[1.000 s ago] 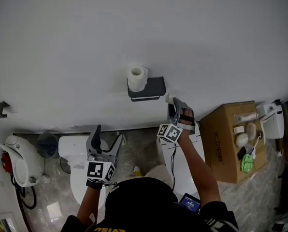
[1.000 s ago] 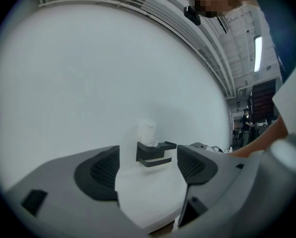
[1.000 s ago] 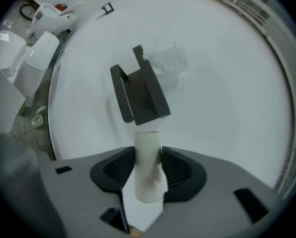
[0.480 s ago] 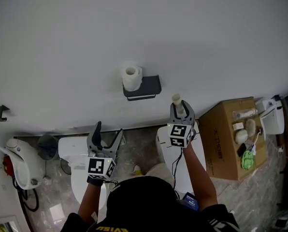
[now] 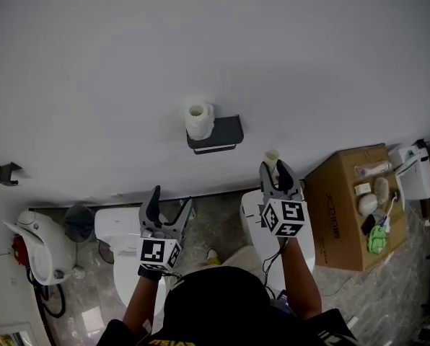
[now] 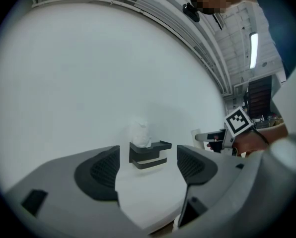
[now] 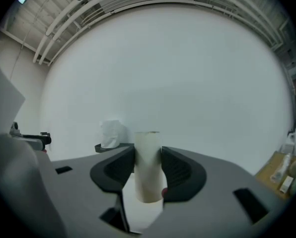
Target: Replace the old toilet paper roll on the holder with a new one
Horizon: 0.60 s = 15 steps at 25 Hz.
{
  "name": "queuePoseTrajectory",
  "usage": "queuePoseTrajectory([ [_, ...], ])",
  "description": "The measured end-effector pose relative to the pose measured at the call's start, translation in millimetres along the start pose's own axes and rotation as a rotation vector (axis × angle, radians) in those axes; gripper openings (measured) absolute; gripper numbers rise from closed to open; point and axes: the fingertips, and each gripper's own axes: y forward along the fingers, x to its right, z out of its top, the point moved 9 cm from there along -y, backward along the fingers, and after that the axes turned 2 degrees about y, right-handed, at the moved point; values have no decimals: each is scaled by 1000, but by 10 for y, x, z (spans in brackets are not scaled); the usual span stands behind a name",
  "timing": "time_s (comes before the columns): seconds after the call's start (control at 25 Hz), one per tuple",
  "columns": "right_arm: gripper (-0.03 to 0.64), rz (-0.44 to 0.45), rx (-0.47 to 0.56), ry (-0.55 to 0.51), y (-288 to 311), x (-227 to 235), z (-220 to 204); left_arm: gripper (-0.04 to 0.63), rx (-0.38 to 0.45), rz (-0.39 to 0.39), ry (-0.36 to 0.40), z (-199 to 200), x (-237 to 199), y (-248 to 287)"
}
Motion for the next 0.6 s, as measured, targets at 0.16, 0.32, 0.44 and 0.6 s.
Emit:
queuePoseTrajectory([
  [0.16, 169, -17, 21, 22, -73, 70, 87, 363, 12, 7, -17, 16, 16, 70],
  [0.32, 169, -7, 30, 0, -108, 51, 154, 362, 27, -10, -7, 65, 80, 128],
  [0.44, 169, 1, 30, -9, -114, 37, 170, 362, 27, -12, 1, 70, 81, 139],
  [0.6, 169, 2, 26, -8, -149, 35, 160, 362, 49, 37, -17, 70, 85, 197],
])
